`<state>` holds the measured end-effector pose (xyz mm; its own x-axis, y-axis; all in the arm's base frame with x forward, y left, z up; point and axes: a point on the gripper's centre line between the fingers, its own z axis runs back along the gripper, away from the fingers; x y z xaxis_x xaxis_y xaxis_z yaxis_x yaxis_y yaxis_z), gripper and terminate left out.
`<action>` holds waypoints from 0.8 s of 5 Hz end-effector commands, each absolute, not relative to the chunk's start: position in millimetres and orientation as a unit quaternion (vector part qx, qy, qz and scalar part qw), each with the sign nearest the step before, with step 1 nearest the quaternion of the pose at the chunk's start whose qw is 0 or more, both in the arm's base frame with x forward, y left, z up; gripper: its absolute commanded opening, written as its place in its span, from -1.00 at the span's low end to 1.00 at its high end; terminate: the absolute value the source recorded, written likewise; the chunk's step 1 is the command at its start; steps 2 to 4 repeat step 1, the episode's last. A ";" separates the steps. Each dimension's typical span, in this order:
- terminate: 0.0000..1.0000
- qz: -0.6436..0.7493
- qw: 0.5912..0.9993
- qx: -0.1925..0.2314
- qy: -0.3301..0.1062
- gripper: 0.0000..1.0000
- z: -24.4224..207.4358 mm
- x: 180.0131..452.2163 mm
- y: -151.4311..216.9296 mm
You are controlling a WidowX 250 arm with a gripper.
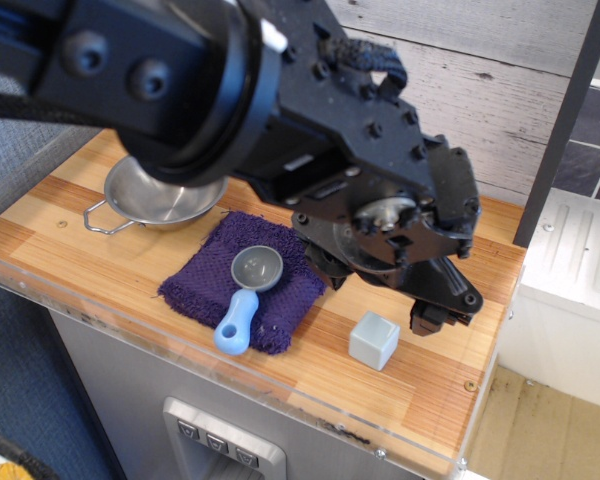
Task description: Place the white cube directly right of the purple cloth.
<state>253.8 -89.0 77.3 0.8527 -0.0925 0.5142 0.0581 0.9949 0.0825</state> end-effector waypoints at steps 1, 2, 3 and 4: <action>1.00 -0.040 0.957 0.023 -0.288 1.00 92.8 257.7 -92.9; 1.00 -0.040 0.957 0.023 -0.288 1.00 92.8 257.7 -92.9; 1.00 -0.040 0.957 0.023 -0.288 1.00 92.8 257.7 -92.9; 1.00 -0.040 0.957 0.023 -0.288 1.00 92.8 257.7 -92.9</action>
